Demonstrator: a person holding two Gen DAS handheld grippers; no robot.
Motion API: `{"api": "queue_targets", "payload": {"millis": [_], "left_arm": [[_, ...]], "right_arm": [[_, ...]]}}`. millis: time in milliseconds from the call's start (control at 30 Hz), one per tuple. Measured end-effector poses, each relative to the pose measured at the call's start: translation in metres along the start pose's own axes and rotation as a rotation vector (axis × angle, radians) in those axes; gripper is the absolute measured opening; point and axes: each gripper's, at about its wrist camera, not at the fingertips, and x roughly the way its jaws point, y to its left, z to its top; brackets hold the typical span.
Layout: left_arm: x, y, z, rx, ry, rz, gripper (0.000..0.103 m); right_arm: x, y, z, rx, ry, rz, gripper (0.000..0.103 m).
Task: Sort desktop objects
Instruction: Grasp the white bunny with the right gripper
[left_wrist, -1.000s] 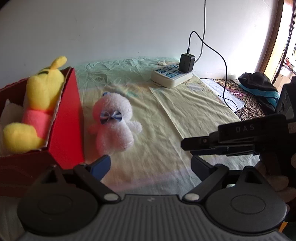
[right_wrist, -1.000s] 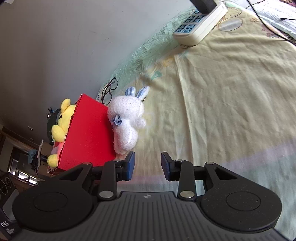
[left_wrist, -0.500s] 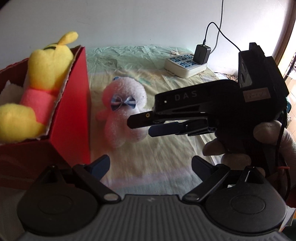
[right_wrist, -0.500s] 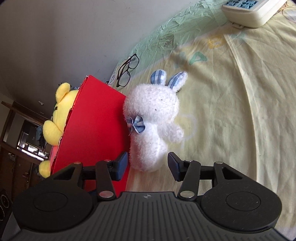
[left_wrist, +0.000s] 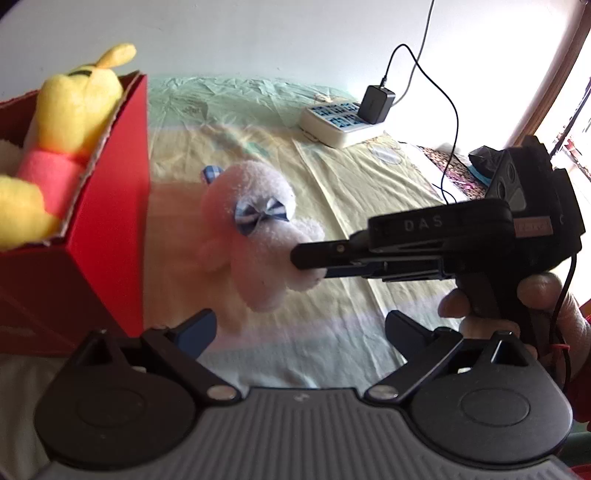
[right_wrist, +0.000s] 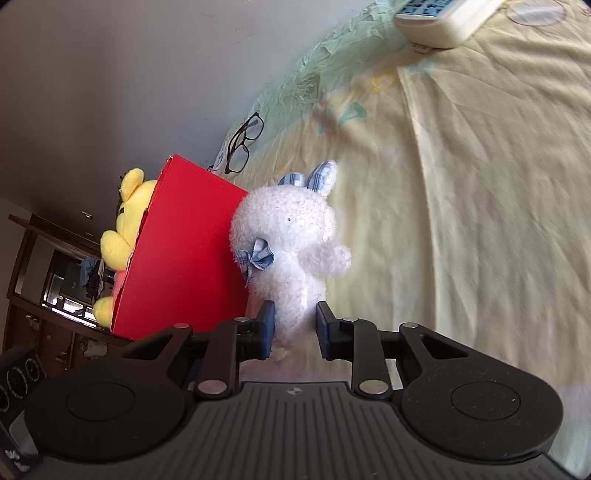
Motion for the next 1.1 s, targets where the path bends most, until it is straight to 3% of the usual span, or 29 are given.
{"api": "queue_targets", "payload": {"millis": [267,333,400,500,633,800,933,1100], "left_arm": [[-0.008,-0.014,-0.004,0.009,0.008,-0.079,0.098],[-0.005,-0.018,-0.004,0.005,0.013,-0.097,0.098],[0.0,-0.022,-0.003,0.005,0.022,-0.111,0.093],[0.006,-0.025,-0.004,-0.006,0.036,-0.121,0.088],[0.01,-0.023,-0.004,-0.031,0.044,-0.113,0.084],[0.017,-0.019,-0.009,-0.058,0.077,-0.094,0.075],[0.018,-0.016,-0.015,-0.07,0.089,-0.072,0.072],[0.02,-0.017,-0.019,-0.057,0.083,-0.048,0.07]], "right_arm": [[-0.044,-0.009,-0.056,0.055,0.033,-0.039,0.026],[-0.051,-0.008,-0.072,0.062,0.053,-0.069,0.03],[-0.058,-0.008,-0.083,0.065,0.05,-0.101,0.031],[-0.078,-0.016,-0.083,0.116,-0.039,-0.115,0.038],[-0.092,-0.024,-0.068,0.132,-0.157,-0.128,0.038],[-0.071,-0.025,-0.05,0.131,-0.158,-0.059,0.041],[-0.045,-0.019,-0.047,0.093,-0.104,-0.036,0.055],[-0.021,-0.013,-0.049,0.099,-0.052,0.012,0.055]]}}
